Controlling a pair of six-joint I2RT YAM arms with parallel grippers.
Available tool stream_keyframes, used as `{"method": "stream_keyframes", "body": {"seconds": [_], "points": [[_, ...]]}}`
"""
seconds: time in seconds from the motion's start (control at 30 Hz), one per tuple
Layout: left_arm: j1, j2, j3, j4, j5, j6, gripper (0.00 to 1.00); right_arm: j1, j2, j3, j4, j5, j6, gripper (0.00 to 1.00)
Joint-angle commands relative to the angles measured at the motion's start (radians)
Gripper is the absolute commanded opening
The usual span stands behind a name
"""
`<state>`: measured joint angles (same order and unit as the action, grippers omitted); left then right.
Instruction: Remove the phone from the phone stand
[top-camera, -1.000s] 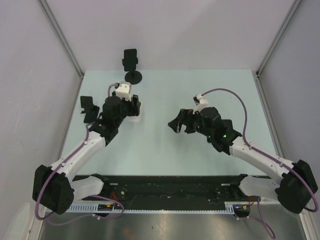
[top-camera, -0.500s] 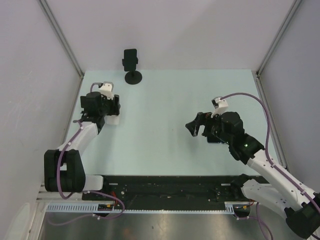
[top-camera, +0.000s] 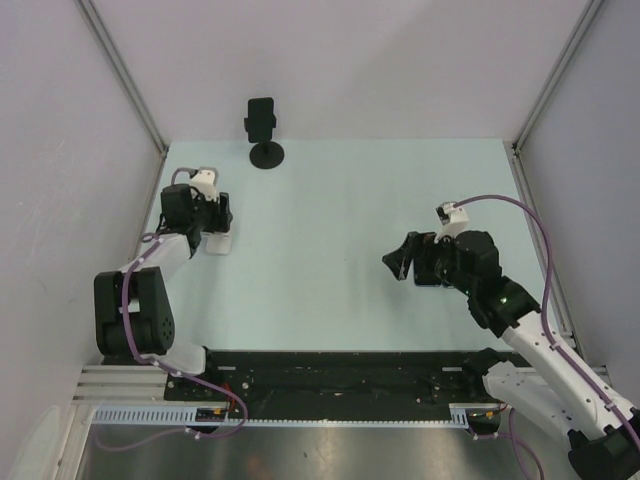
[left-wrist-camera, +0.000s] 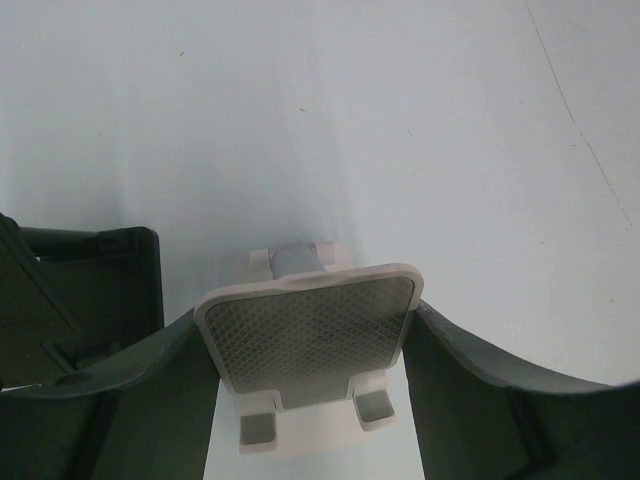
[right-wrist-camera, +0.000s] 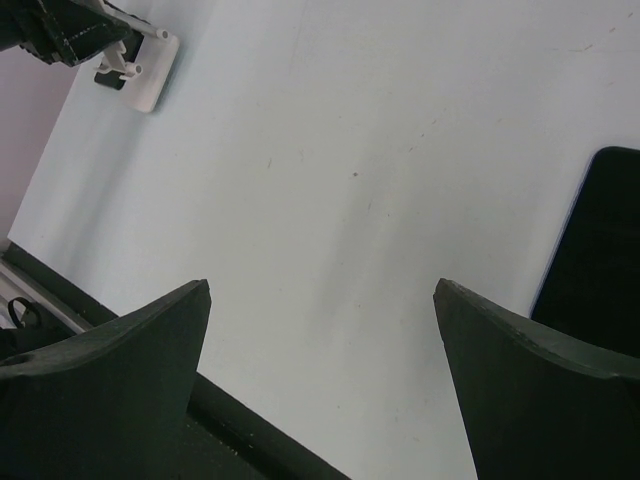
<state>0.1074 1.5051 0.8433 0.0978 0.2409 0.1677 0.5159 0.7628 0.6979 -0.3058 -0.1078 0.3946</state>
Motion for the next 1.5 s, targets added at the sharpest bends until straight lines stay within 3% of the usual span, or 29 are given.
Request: {"method": "stream_keyframes", "body": {"seconds": [0.0,0.7,0.83,1.0,1.47], "points": [[0.014,0.003,0.051,0.089,0.049,0.081,0.14,-0.008,-0.031,-0.012,-0.004,-0.023,0.016,0.99],[0.075,0.033,0.028,0.141,0.063,0.069,0.18,-0.071,-0.076,-0.047,-0.013,-0.07,0.004,0.99],[0.075,0.024,0.02,0.138,0.055,0.073,0.31,-0.08,-0.082,-0.057,-0.007,-0.078,0.007,0.99],[0.077,0.029,0.028,0.125,0.06,0.081,0.4,-0.089,-0.085,-0.06,-0.006,-0.086,0.006,0.99],[0.077,0.047,0.05,0.1,0.057,0.081,0.52,-0.114,-0.12,-0.063,-0.041,-0.078,0.02,0.99]]}}
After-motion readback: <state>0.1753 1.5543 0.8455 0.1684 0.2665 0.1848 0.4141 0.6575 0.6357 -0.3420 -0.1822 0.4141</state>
